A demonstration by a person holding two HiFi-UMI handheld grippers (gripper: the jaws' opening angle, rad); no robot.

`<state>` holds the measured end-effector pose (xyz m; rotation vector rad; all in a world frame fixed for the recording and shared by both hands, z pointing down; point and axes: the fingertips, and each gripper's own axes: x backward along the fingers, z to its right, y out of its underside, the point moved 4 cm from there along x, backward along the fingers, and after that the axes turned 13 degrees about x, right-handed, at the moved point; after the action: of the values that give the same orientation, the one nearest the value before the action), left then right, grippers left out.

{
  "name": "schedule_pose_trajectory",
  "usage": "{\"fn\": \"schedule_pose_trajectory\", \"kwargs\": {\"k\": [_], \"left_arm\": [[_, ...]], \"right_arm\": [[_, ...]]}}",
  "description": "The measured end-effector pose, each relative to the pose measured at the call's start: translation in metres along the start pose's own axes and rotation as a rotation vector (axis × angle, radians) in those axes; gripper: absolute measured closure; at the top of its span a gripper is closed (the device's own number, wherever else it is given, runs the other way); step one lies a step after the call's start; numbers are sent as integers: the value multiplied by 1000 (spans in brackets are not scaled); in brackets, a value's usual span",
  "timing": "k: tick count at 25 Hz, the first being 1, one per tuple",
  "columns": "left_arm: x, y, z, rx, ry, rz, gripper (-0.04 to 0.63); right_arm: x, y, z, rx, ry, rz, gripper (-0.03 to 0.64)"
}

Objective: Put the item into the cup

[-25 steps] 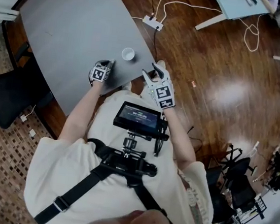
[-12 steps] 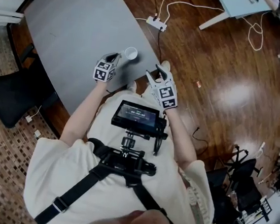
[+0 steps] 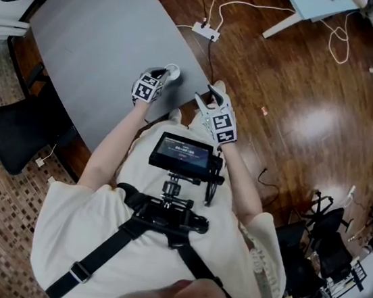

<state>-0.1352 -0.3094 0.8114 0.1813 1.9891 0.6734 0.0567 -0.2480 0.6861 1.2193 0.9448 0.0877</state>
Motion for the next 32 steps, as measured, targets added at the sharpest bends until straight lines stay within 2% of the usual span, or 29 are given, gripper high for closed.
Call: {"fn": "schedule_pose_trajectory", "kwargs": {"k": [6,10,13,24,29,32], "left_arm": [[-17,14,-11,-24,-16,-58,587],[-19,18,-9,-32,-29,-87,496],[-19,18,-4,-35,-29,-74,469],[24,-15,36,37,79,157,466],[93,-4,45,13,151,235,468],[125,-2,49,37,191,295,468]], "right_arm": [[5,-3,5,-9,32,4,403],[7,3,6,-27,39,-7,403],[7,6,6,-29,43,-8,403],[9,5,22,-25,49,20,402],[23,-11,-25,5,80,44,402],[31,-10,-44,-7,100,48,403]]}}
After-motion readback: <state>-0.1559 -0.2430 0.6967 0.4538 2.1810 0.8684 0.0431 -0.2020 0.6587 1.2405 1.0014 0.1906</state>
